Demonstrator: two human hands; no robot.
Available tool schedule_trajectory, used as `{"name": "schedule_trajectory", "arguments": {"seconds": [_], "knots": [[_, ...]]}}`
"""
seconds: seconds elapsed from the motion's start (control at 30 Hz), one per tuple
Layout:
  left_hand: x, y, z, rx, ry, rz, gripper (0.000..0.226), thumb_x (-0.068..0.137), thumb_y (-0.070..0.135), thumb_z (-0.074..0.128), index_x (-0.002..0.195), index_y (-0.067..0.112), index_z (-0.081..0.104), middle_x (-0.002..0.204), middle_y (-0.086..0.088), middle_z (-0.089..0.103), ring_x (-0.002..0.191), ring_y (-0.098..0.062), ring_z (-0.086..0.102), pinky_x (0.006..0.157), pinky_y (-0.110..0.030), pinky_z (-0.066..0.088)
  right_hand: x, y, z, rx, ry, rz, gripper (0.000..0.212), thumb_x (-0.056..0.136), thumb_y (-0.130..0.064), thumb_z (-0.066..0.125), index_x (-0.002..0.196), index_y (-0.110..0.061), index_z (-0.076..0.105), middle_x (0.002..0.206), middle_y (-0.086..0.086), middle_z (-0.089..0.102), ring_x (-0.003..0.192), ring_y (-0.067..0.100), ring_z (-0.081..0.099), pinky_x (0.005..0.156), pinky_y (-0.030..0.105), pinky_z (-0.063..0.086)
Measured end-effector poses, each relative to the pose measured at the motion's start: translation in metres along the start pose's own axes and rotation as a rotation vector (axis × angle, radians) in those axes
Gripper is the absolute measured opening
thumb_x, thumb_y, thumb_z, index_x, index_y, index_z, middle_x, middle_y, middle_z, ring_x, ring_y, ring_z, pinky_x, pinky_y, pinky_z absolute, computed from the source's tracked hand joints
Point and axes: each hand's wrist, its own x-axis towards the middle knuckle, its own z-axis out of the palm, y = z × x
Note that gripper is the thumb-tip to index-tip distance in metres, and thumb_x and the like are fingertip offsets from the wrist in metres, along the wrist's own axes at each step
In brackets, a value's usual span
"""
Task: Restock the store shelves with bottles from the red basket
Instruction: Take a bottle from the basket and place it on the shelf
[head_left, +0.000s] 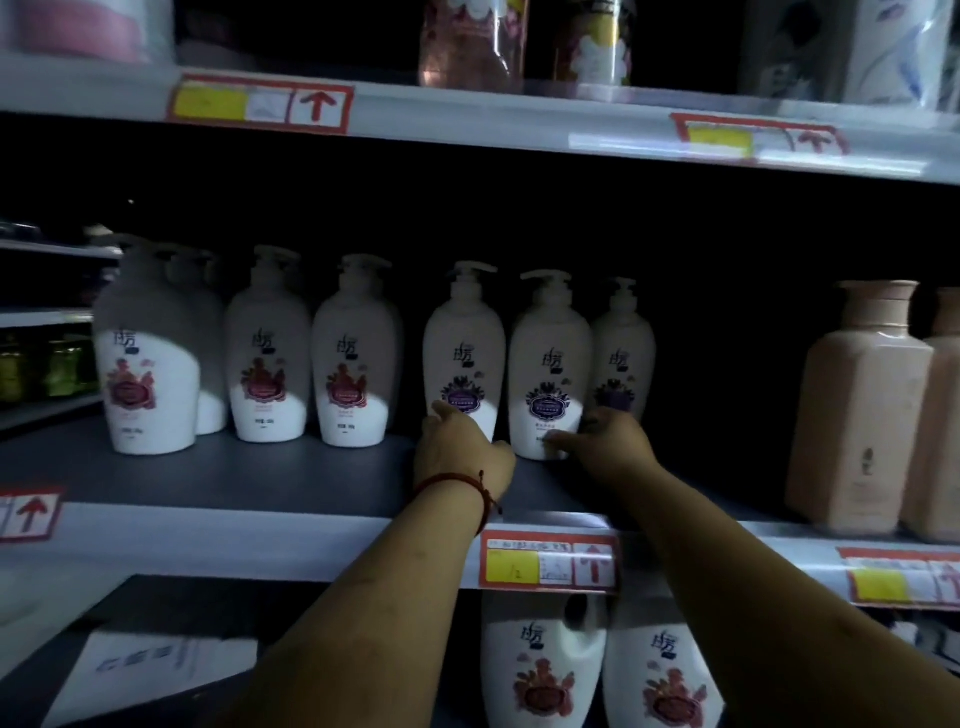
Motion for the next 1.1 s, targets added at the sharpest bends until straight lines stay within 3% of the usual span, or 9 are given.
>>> {"name": "schedule_trajectory", "arguments": {"seconds": [0.07, 0.17, 0.37, 0.47, 0.53, 0.7, 0.8, 0.9, 1.1], "knots": [[0.001, -0.001, 0.001, -0.023, -0.003, 0.002, 0.077, 0.085, 0.029, 0.063, 0.146, -0.003, 0.029, 0.143, -0.02, 0.046, 0.127, -0.035, 0.05, 0.103, -0.04, 0.046, 0.002, 0.001, 0.001, -0.019, -0.007, 0.0, 0.031, 0.077, -0.033, 0.082, 0.09, -0.009, 0.068, 0.087, 0.004, 0.068, 0.084, 0.021, 0.064, 0.072, 0.029, 0.047], [0.002, -0.001, 0.0, -0.077, 0.019, -0.018, 0.069, 0.085, 0.028, 0.063, 0.14, -0.002, 0.035, 0.137, -0.019, 0.051, 0.121, -0.035, 0.054, 0.098, -0.04, 0.049, 0.002, -0.001, 0.002, -0.051, -0.009, -0.008, 0.036, 0.08, -0.036, 0.079, 0.101, -0.009, 0.067, 0.091, 0.006, 0.065, 0.084, 0.021, 0.059, 0.072, 0.025, 0.039], [0.009, -0.006, 0.002, -0.158, -0.013, -0.027, 0.049, 0.079, 0.031, 0.061, 0.12, 0.005, 0.058, 0.121, -0.014, 0.062, 0.104, -0.031, 0.062, 0.08, -0.03, 0.051, 0.005, 0.001, 0.004, -0.072, -0.014, -0.001, 0.048, 0.08, -0.041, 0.077, 0.115, -0.012, 0.065, 0.113, 0.01, 0.069, 0.104, 0.031, 0.064, 0.09, 0.037, 0.051], [0.021, -0.006, -0.012, -0.105, -0.066, -0.065, 0.07, 0.081, 0.036, 0.062, 0.137, -0.001, 0.042, 0.135, -0.018, 0.052, 0.118, -0.035, 0.056, 0.094, -0.034, 0.049, 0.005, 0.001, 0.005, -0.071, -0.015, -0.01, 0.052, 0.078, -0.043, 0.078, 0.117, -0.013, 0.064, 0.113, 0.009, 0.07, 0.105, 0.03, 0.064, 0.095, 0.041, 0.052], [0.031, -0.009, -0.026, -0.068, -0.08, -0.06, 0.071, 0.087, 0.034, 0.063, 0.141, -0.003, 0.033, 0.14, -0.018, 0.049, 0.123, -0.034, 0.052, 0.098, -0.032, 0.043, 0.006, 0.002, 0.005, -0.054, -0.024, -0.008, 0.052, 0.079, -0.041, 0.078, 0.118, -0.011, 0.064, 0.114, 0.01, 0.07, 0.105, 0.03, 0.064, 0.094, 0.041, 0.052], [0.041, -0.027, -0.034, -0.082, -0.192, -0.011, 0.076, 0.081, 0.043, 0.073, 0.138, 0.004, 0.043, 0.137, -0.011, 0.054, 0.123, -0.027, 0.054, 0.103, -0.033, 0.043, 0.004, 0.001, 0.004, -0.087, -0.056, -0.018, 0.049, 0.082, -0.03, 0.077, 0.122, -0.006, 0.062, 0.119, 0.013, 0.067, 0.108, 0.03, 0.063, 0.089, 0.031, 0.049], [0.046, -0.036, -0.028, -0.05, -0.248, 0.02, 0.066, 0.078, 0.048, 0.074, 0.131, 0.014, 0.056, 0.129, -0.004, 0.062, 0.115, -0.023, 0.059, 0.104, -0.037, 0.045, 0.006, 0.002, 0.006, -0.085, -0.05, -0.019, 0.045, 0.082, -0.028, 0.077, 0.12, -0.007, 0.065, 0.117, 0.013, 0.068, 0.107, 0.03, 0.064, 0.092, 0.033, 0.05], [0.049, -0.041, -0.028, -0.038, -0.245, 0.044, 0.058, 0.083, 0.043, 0.071, 0.13, 0.013, 0.056, 0.127, -0.005, 0.062, 0.114, -0.025, 0.059, 0.102, -0.035, 0.045, 0.009, 0.002, 0.007, -0.087, -0.048, -0.009, 0.044, 0.081, -0.03, 0.078, 0.118, -0.008, 0.066, 0.114, 0.013, 0.069, 0.104, 0.03, 0.064, 0.096, 0.04, 0.052], [0.055, -0.043, -0.031, 0.104, -0.345, 0.082, 0.068, 0.073, 0.043, 0.077, 0.133, 0.019, 0.056, 0.129, 0.0, 0.063, 0.113, -0.02, 0.06, 0.105, -0.037, 0.045, 0.011, 0.003, 0.007, -0.112, -0.057, -0.013, 0.043, 0.081, -0.032, 0.077, 0.116, -0.01, 0.066, 0.114, 0.012, 0.069, 0.104, 0.03, 0.064, 0.096, 0.042, 0.051]]}}
